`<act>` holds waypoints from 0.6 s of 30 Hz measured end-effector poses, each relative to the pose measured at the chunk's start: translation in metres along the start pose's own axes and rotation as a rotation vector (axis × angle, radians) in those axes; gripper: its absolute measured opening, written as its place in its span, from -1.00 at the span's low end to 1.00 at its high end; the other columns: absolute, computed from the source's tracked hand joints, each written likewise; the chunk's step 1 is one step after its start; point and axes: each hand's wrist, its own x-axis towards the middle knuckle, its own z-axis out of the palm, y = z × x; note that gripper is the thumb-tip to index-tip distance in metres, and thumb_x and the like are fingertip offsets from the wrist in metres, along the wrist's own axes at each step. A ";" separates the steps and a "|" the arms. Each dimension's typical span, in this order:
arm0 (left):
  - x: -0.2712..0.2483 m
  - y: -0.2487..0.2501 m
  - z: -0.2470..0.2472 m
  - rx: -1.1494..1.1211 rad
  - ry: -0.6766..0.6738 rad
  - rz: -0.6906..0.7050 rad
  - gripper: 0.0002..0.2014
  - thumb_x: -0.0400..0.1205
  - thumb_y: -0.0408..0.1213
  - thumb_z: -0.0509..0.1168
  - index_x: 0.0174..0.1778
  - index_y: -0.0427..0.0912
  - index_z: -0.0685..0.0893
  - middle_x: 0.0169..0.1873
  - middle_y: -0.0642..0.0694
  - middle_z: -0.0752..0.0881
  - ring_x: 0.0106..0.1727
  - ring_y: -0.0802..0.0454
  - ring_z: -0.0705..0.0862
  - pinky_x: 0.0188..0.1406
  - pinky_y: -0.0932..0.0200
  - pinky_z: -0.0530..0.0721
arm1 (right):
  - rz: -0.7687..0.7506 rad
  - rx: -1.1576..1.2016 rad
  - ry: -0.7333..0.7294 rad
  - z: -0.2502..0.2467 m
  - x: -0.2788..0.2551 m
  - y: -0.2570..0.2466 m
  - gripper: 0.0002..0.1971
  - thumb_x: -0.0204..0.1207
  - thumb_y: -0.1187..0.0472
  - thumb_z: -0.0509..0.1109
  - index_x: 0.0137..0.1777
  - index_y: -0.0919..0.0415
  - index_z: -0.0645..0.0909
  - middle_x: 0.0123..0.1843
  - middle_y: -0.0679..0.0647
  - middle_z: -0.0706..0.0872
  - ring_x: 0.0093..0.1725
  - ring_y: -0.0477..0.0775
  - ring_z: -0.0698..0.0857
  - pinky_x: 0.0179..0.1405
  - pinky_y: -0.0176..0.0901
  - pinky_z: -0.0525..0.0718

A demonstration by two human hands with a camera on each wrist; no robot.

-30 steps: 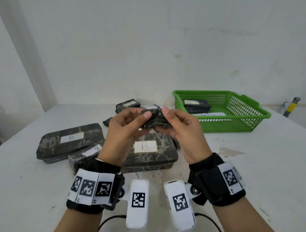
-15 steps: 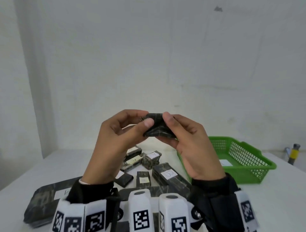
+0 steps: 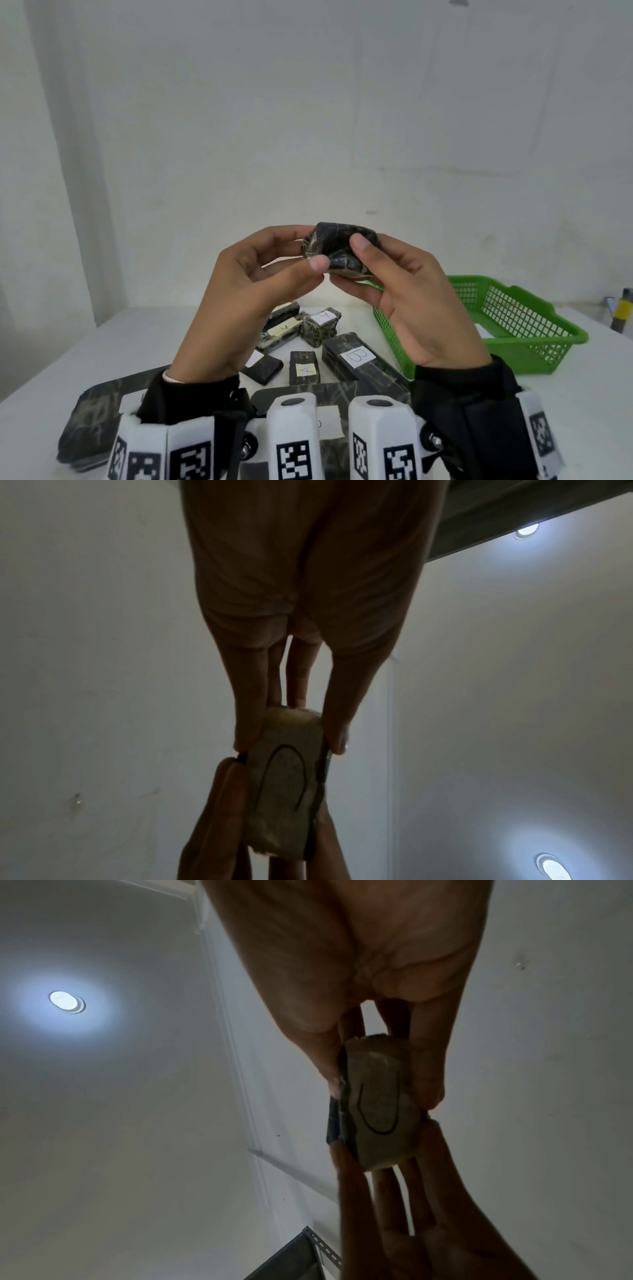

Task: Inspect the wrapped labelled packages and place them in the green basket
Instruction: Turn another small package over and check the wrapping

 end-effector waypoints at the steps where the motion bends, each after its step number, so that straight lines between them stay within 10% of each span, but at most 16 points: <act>1: 0.000 0.000 0.000 -0.009 0.023 0.003 -0.64 0.32 -0.34 0.58 0.04 -0.20 0.81 0.00 -0.24 0.84 0.01 -0.10 0.85 0.00 0.13 0.79 | 0.008 0.004 -0.018 0.000 -0.001 -0.001 -0.64 0.43 0.11 0.40 0.15 0.30 0.76 0.07 0.25 0.84 0.08 0.07 0.80 0.05 -0.14 0.78; 9: -0.001 0.006 -0.001 -0.077 0.003 -0.085 -0.48 0.40 -0.10 0.51 0.25 -0.24 0.71 0.11 -0.25 0.82 0.13 -0.10 0.81 0.05 0.16 0.76 | -0.014 -0.017 -0.052 0.000 -0.002 0.000 -0.66 0.35 0.24 0.54 0.14 0.26 0.76 0.12 0.29 0.82 0.14 0.09 0.79 0.20 -0.12 0.74; 14: -0.002 0.008 0.001 -0.084 0.030 -0.156 -0.54 0.47 -0.28 0.55 0.30 -0.18 0.67 -0.01 -0.28 0.84 -0.08 -0.10 0.84 -0.09 0.18 0.78 | -0.038 -0.102 -0.075 -0.004 -0.001 0.002 -0.65 0.33 0.25 0.61 0.15 0.12 0.79 0.14 0.17 0.83 0.25 0.16 0.76 0.39 0.05 0.64; 18: -0.001 0.009 -0.003 -0.163 -0.020 -0.212 -0.43 0.42 -0.08 0.50 0.36 -0.16 0.66 0.14 -0.28 0.80 0.10 -0.27 0.81 0.03 0.09 0.79 | -0.123 -0.131 -0.074 -0.008 -0.001 0.000 -0.61 0.24 0.36 0.63 0.10 0.10 0.81 0.12 0.14 0.84 0.25 0.11 0.74 0.23 -0.18 0.68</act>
